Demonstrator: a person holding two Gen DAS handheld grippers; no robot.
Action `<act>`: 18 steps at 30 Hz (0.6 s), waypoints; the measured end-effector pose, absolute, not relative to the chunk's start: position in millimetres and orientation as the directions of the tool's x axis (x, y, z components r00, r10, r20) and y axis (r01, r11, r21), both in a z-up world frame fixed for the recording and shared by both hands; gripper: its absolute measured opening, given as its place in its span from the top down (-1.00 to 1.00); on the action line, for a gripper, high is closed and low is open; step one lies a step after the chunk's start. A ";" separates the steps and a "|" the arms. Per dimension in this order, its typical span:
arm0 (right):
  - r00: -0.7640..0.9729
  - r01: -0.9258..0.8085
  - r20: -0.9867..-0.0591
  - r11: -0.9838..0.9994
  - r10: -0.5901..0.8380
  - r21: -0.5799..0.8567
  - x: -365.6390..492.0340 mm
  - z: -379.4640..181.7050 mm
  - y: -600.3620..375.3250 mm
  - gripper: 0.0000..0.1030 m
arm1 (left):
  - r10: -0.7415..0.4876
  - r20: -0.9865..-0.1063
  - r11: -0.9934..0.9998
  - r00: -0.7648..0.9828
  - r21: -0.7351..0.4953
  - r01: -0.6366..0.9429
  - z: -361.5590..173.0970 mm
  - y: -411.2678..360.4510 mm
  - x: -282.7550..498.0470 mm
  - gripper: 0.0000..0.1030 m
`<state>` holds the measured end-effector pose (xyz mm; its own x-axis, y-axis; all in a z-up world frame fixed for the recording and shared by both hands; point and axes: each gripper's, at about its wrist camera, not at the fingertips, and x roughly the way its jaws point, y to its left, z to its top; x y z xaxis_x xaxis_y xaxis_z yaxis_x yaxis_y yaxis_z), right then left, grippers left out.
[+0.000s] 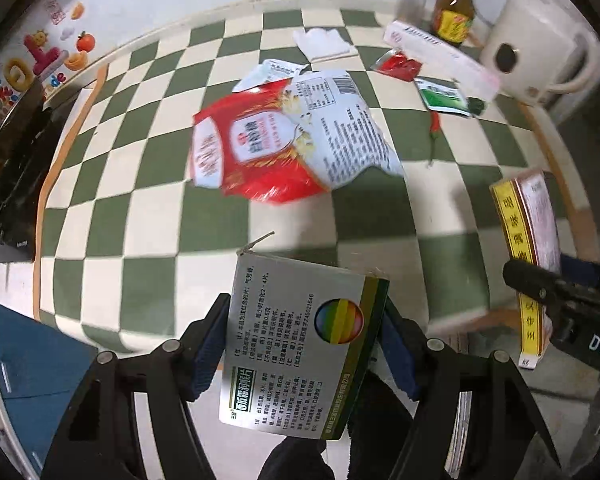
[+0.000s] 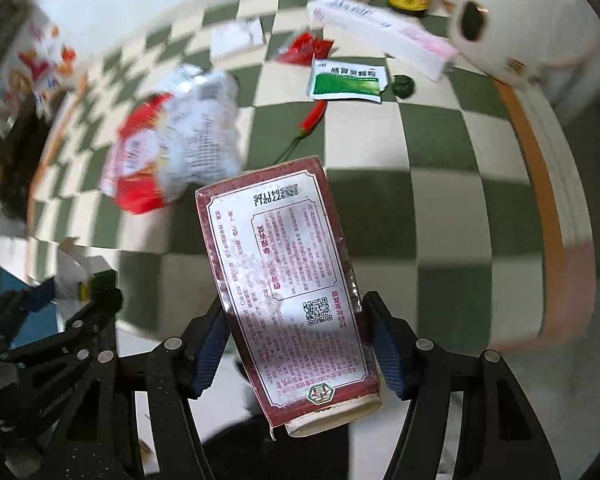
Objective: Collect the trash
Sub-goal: 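Carry both boxes down over the trash bin and open both tools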
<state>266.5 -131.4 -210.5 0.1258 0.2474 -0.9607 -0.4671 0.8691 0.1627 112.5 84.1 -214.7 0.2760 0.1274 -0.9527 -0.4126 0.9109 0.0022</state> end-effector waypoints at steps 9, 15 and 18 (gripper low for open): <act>-0.005 -0.323 -0.966 0.914 0.257 0.245 115.1 -311.8 -148.8 -0.30 | -0.038 -0.987 0.902 0.156 -0.101 -0.420 -296.5 73.8 -1.3 -0.31; -0.141 -0.273 -0.970 0.934 0.200 0.232 66.1 -447.5 -161.9 -0.30 | -0.255 -0.967 0.795 0.015 -0.219 -0.566 -439.5 81.1 -27.1 -0.31; -0.204 -0.216 -0.956 0.943 0.210 0.253 56.6 -527.9 -169.3 -0.30 | -0.343 -0.939 0.734 -0.025 -0.251 -0.631 -524.5 83.2 -24.8 -0.31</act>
<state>56.6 -169.3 -527.9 -0.2039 0.2098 -0.9562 -0.2164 0.9430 0.2530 -24.8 83.2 -524.5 -0.0254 -0.3430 -0.9390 -0.6306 0.7343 -0.2512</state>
